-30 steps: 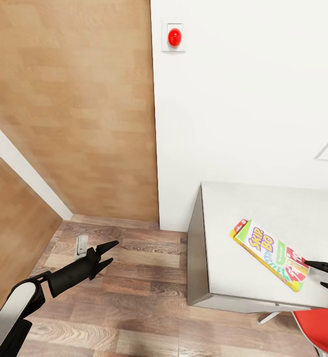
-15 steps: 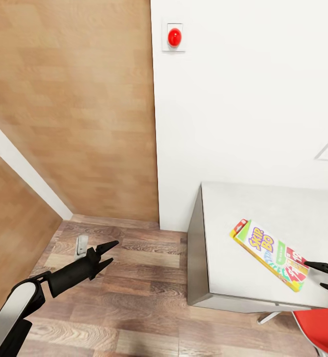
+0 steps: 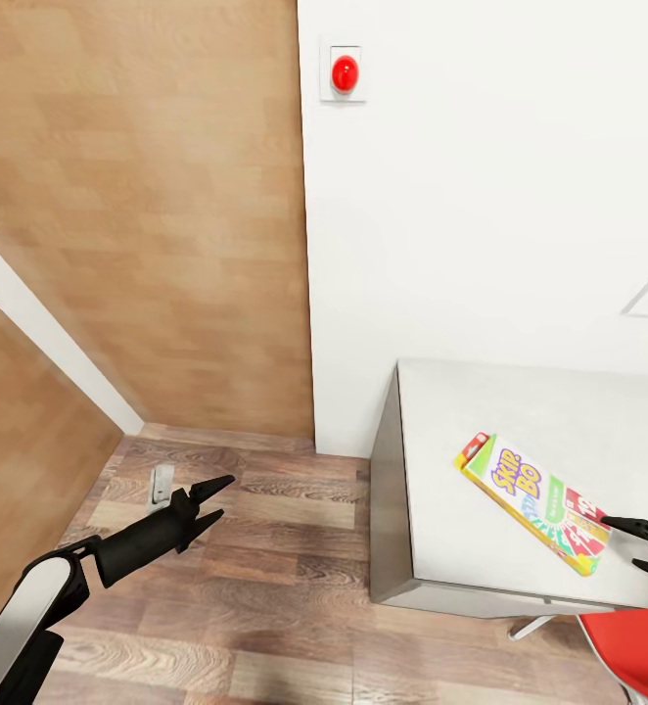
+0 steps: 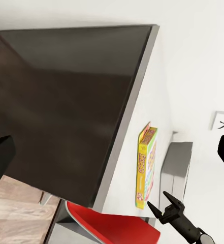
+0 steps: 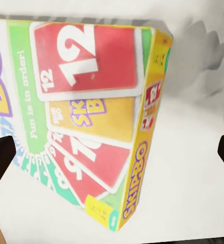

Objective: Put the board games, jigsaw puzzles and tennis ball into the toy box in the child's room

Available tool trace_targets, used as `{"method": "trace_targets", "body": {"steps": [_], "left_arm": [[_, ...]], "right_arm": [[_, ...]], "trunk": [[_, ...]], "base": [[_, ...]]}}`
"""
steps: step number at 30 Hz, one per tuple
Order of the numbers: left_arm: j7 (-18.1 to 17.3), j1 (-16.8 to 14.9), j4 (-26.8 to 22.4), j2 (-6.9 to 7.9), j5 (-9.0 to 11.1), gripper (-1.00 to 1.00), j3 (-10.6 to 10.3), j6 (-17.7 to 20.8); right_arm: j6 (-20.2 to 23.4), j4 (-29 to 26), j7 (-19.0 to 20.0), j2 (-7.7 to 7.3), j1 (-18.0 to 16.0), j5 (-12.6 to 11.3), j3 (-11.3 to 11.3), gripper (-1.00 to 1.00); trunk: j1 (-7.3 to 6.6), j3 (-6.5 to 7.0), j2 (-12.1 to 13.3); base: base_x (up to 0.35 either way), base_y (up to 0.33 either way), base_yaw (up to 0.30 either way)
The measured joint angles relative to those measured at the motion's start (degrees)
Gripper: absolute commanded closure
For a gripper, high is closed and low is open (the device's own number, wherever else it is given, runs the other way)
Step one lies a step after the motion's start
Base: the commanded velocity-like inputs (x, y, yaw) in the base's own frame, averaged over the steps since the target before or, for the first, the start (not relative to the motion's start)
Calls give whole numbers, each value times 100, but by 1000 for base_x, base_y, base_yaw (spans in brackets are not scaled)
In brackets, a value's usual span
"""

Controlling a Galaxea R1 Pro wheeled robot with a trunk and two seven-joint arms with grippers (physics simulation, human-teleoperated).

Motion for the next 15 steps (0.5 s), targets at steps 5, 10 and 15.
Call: {"method": "trace_targets", "body": {"steps": [5,10,15], "left_arm": [[3,0,0,0,-1,-100,0,1],[2,0,0,0,-2,-100,0,2],[3,0,0,0,0,-100,0,0]], "right_arm": [[0,1,-2,4,0,12,0,-100],[0,5,-3,11,0,18,2,-100],[0,6,-4,24,0,45,3,-100]], "trunk": [[0,0,0],[0,0,0],[0,0,0]], "base": [[0,0,0],[0,0,0],[0,0,0]]}}
